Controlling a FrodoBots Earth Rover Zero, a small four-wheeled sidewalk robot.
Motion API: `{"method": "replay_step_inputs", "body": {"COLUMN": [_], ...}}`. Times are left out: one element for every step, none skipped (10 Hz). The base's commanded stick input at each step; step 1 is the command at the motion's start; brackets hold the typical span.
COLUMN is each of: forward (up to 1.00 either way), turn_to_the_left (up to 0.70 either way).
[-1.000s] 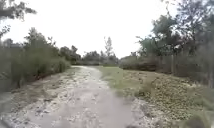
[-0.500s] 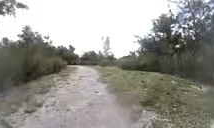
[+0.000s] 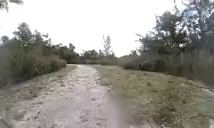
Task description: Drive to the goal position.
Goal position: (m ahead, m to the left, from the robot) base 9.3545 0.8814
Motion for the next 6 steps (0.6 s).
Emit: {"method": "replay_step_inputs", "body": {"forward": [0.7,0.7,0.7,0.7,0.7,0.7], "turn_to_the_left": [0.1,0.0,0.0,0.0,0.0,0.0]}}
